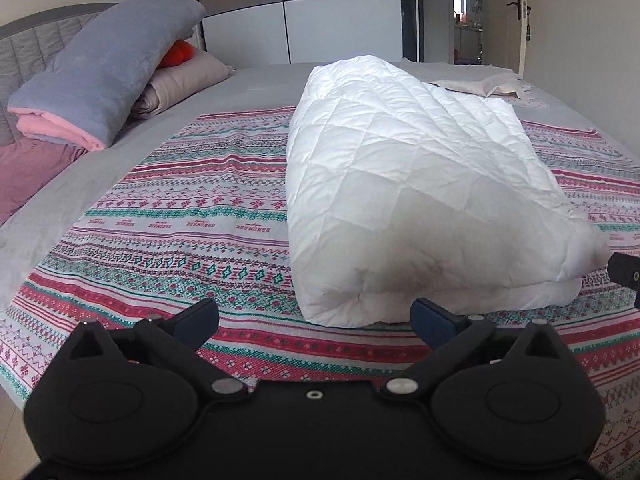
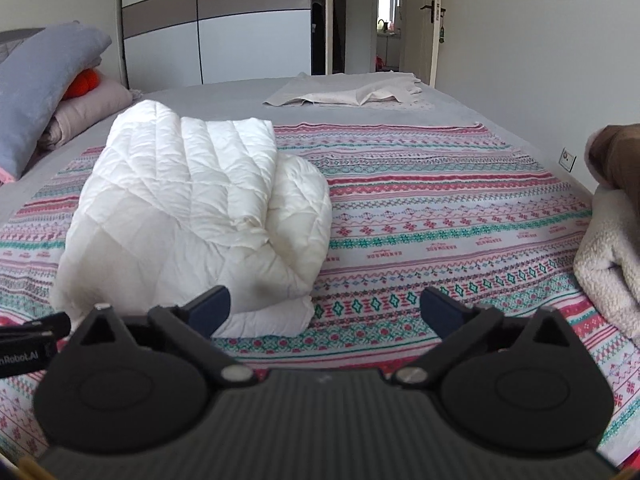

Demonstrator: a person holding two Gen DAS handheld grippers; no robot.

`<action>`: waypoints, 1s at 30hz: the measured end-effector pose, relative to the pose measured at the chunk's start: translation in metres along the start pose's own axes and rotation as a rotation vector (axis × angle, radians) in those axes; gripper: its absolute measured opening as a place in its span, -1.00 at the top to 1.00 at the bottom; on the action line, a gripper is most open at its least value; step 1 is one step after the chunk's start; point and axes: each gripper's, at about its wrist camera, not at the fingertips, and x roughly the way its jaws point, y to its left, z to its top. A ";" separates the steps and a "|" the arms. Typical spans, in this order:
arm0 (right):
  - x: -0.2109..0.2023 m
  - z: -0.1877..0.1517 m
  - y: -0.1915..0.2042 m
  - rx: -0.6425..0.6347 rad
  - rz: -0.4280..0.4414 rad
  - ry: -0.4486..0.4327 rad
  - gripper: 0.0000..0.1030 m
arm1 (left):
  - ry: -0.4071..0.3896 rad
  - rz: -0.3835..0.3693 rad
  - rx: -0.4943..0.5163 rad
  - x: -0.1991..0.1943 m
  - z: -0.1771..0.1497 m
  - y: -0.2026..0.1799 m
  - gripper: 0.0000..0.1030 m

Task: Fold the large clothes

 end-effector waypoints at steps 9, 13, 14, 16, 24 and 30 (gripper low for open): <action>0.007 -0.004 0.014 -0.064 -0.019 0.010 -0.99 | 0.030 0.007 -0.017 0.006 -0.004 0.002 -1.00; 0.014 -0.007 0.018 -0.081 -0.015 0.036 -0.99 | 0.047 -0.004 -0.009 0.008 -0.007 -0.001 -1.00; 0.015 -0.007 0.019 -0.084 -0.013 0.040 -0.99 | 0.048 -0.006 -0.009 0.008 -0.007 -0.002 -1.00; 0.015 -0.008 0.020 -0.089 -0.008 0.045 -0.99 | 0.047 -0.011 -0.008 0.007 -0.007 -0.002 -1.00; 0.018 -0.010 0.021 -0.103 -0.003 0.058 -0.99 | 0.052 -0.026 -0.009 0.006 -0.007 -0.003 -1.00; 0.018 -0.011 0.020 -0.109 0.002 0.063 -0.99 | 0.054 -0.034 -0.010 0.006 -0.008 -0.005 -1.00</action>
